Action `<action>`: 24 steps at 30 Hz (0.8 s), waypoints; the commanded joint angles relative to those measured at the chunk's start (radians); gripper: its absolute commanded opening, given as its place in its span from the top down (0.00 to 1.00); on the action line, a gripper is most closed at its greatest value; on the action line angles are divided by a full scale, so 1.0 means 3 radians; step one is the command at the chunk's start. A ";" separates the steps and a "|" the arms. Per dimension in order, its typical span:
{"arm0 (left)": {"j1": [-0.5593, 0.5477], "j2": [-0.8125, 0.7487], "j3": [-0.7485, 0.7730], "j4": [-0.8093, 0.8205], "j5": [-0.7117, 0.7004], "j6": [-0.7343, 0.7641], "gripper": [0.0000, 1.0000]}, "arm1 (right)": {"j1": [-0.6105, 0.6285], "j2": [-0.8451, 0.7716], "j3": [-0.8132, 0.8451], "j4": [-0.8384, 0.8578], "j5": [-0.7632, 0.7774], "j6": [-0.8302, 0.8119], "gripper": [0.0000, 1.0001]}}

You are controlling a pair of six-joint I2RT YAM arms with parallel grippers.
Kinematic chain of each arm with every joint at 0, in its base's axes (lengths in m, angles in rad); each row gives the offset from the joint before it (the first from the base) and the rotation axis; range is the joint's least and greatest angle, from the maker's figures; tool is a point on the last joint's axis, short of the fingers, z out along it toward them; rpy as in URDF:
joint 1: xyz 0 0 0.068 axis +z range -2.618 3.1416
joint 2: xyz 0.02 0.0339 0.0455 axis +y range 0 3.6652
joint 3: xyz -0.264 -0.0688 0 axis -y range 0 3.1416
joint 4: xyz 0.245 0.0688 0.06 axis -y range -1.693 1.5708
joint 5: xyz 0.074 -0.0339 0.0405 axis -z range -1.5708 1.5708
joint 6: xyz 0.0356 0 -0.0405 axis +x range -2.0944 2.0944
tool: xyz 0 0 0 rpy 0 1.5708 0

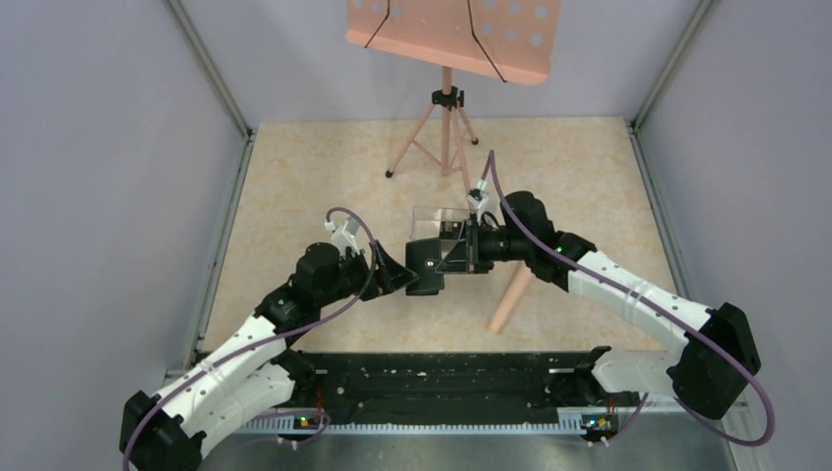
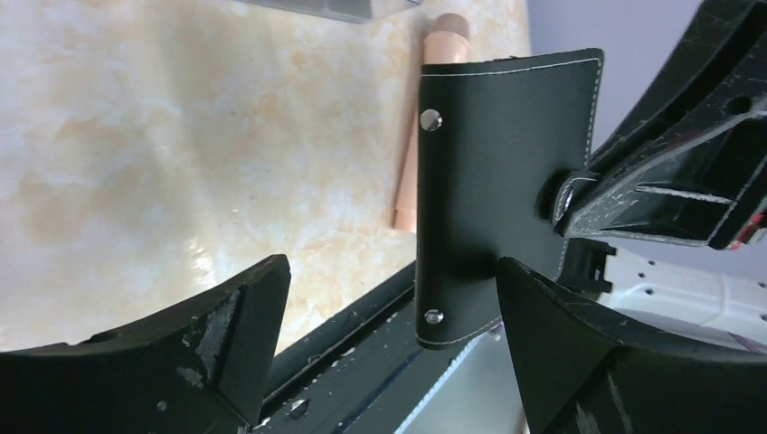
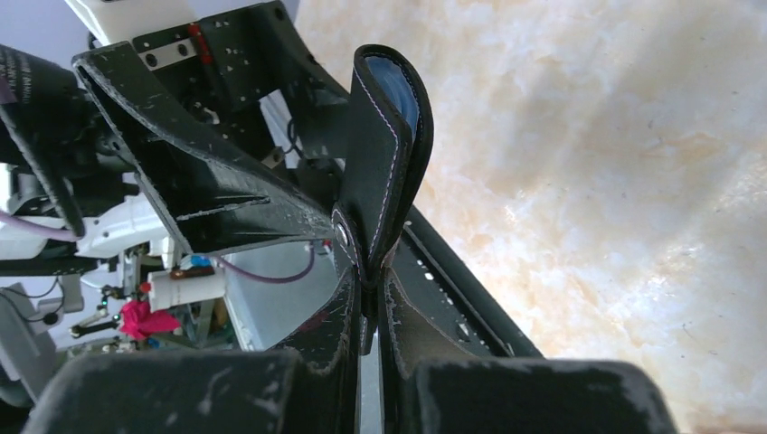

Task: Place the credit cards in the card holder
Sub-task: Pick up the card holder from the center of the board.

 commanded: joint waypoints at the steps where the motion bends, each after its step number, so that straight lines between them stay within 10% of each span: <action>1: 0.0010 0.0070 -0.0006 0.0704 0.0457 -0.0070 0.12 | -0.0043 -0.0138 0.0114 0.0258 -0.0214 0.0174 1.00; 18: 0.0010 0.0181 0.0044 0.1092 0.0819 -0.0250 0.49 | -0.0165 -0.0176 -0.0060 0.0388 -0.0028 0.0424 1.00; 24: 0.0010 0.0212 0.0131 0.0959 0.0759 -0.0183 0.81 | -0.0191 -0.0077 -0.0039 0.0357 0.0053 0.0442 1.00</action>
